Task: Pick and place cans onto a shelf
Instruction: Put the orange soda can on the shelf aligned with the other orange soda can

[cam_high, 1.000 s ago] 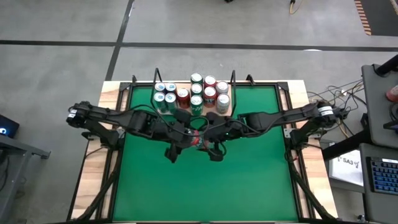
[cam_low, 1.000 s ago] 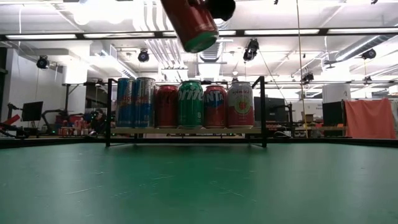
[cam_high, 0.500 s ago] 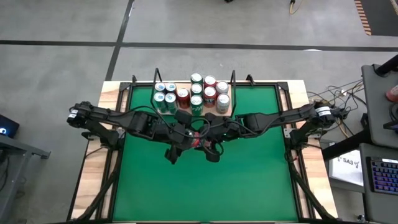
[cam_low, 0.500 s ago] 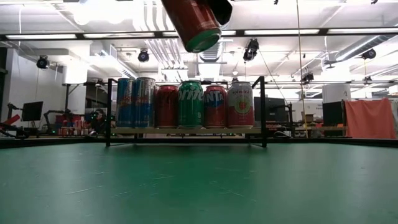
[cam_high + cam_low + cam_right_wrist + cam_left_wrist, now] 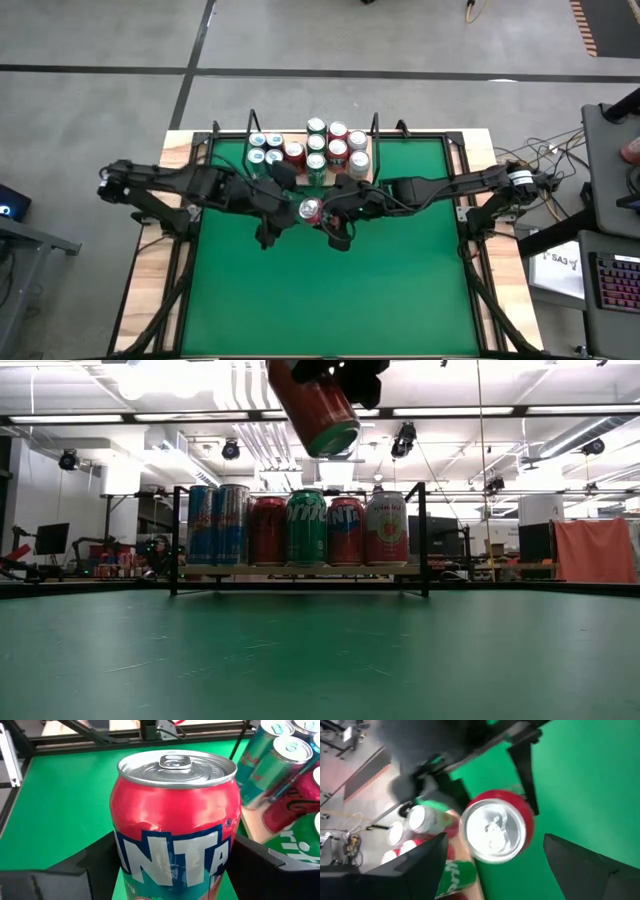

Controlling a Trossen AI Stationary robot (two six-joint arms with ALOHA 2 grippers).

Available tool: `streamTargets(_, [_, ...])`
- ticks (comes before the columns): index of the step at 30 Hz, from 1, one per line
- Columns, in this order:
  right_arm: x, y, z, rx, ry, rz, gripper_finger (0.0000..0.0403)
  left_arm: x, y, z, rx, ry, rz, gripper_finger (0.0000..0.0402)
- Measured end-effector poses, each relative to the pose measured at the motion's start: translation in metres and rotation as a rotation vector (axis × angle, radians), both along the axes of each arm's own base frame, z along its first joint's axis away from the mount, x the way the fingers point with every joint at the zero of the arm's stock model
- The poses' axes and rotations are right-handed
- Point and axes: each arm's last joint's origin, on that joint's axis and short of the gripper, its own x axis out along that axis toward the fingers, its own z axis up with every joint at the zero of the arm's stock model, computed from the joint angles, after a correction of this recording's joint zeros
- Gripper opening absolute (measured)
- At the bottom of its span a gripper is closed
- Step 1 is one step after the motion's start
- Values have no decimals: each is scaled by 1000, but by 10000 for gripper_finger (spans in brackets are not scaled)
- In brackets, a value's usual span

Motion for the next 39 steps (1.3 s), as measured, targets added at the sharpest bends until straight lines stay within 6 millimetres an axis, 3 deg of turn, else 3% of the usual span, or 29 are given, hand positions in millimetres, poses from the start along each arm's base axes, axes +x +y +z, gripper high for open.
streamTargets(6, [-1,-6,0,-4,7,-23,282,-22,21,18,-37,-78,78,310])
streamTargets(10, [-7,-9,-4,-35,19,-83,282,-38,28,17,-84,-143,129,309])
streamTargets(19, [-25,-18,-23,4,-54,-161,282,-62,31,-27,-153,-386,133,280])
streamTargets(31, [-40,-24,-87,3,-253,-281,282,-75,27,-102,-215,-617,103,260])
streamTargets(39, [-53,-27,-112,31,-326,-339,282,-81,27,-136,-237,-760,86,252])
